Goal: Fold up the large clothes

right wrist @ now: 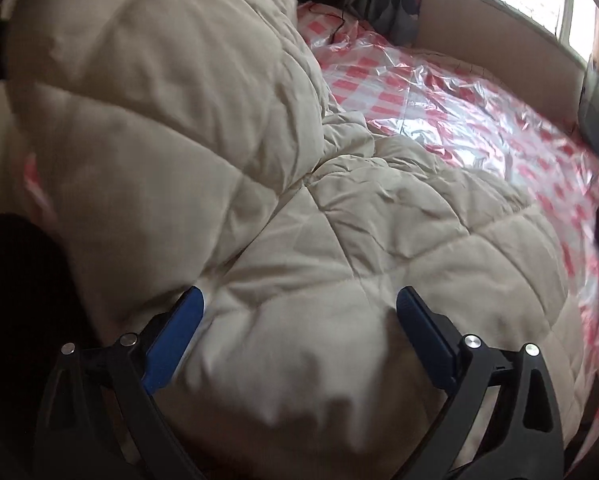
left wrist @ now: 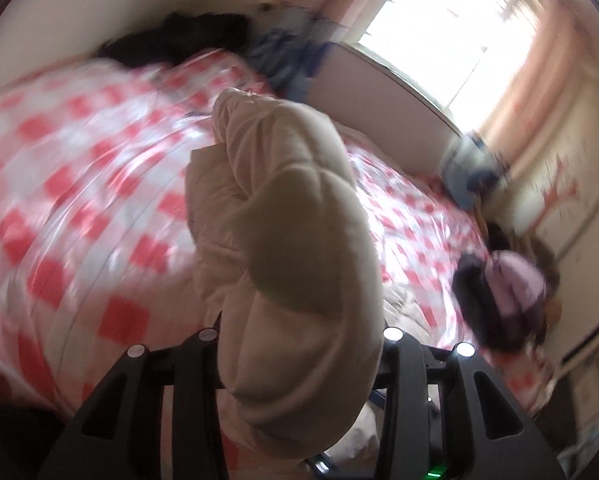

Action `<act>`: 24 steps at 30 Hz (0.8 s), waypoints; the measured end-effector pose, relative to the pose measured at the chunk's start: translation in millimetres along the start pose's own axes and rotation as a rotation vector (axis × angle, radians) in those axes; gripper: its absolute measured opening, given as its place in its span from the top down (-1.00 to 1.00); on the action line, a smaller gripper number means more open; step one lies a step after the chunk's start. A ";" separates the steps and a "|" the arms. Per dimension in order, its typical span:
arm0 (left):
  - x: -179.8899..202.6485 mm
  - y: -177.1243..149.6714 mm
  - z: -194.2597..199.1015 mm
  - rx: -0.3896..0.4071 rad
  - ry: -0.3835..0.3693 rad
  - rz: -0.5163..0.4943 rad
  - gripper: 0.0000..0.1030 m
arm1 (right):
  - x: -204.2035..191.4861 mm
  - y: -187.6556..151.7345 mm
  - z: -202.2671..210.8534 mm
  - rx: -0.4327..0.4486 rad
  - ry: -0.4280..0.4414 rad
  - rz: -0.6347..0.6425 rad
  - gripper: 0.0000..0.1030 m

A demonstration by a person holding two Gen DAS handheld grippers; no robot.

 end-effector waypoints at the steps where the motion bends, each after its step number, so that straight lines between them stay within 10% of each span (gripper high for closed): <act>1: 11.3 -0.9 -3.3 -0.006 -0.010 -0.040 0.23 | 4.1 -0.2 12.9 0.020 0.041 -0.059 -0.82; 14: 163.7 -106.7 -57.4 -0.154 -0.187 -0.435 0.24 | 206.3 -9.1 153.4 0.380 0.318 -0.938 -0.84; 20: 203.4 -161.9 -62.1 -0.163 -0.179 -0.682 0.23 | 237.1 20.3 166.3 0.391 0.317 -0.901 -0.86; 24: 218.1 -188.7 -56.0 -0.126 -0.166 -0.845 -0.01 | 241.0 62.0 134.6 0.224 0.305 -0.759 -0.86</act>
Point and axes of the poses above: each gripper's, at about its wrist camera, not at the fingertips, and z roughly against the way its jaws point, x to its right, y to its top, the point moved 10 cm from there along -z, roughly the way its jaws point, and after that the axes turned 15 degrees about x, right-handed, at the moved point
